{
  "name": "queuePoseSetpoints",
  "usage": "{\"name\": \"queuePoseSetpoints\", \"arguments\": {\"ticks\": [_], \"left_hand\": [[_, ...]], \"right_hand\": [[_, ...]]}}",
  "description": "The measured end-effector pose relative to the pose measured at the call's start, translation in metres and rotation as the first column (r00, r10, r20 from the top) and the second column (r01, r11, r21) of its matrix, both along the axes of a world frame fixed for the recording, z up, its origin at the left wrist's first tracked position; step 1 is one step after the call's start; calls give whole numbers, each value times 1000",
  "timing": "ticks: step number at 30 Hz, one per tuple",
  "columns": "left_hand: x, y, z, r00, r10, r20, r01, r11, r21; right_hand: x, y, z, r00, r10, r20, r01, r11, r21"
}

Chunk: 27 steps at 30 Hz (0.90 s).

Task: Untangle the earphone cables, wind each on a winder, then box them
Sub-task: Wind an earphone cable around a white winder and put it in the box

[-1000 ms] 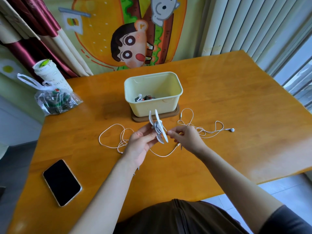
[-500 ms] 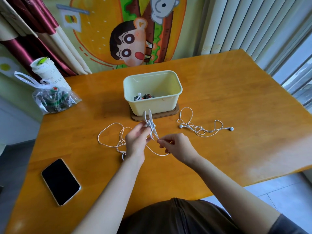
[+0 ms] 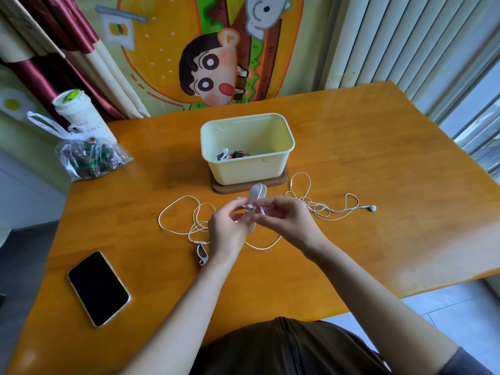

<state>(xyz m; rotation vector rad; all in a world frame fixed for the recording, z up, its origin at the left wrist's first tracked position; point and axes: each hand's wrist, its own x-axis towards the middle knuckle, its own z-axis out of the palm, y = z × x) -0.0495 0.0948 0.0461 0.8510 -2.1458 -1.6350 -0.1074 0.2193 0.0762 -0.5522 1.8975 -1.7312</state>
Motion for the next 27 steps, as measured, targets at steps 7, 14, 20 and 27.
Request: {"name": "queuePoseSetpoints", "arguments": {"ticks": [7,14,20,27], "left_hand": [[3,1,2,999,-35,0,34,999,8],[3,8,5,996,-88,30,86,995,42],[2,9,10,998,-70,-4,70,996,63],[2,8,14,997,-56,-46,61,992,108]], "right_hand": [[-9,3,0,982,88,-170,-72,993,96],[-14,-1,1,919,-38,-394,109,981,159],[-17,1,4,884,-51,-466,152,972,182],[-17,5,3,878,-20,-479,142,965,221]]}}
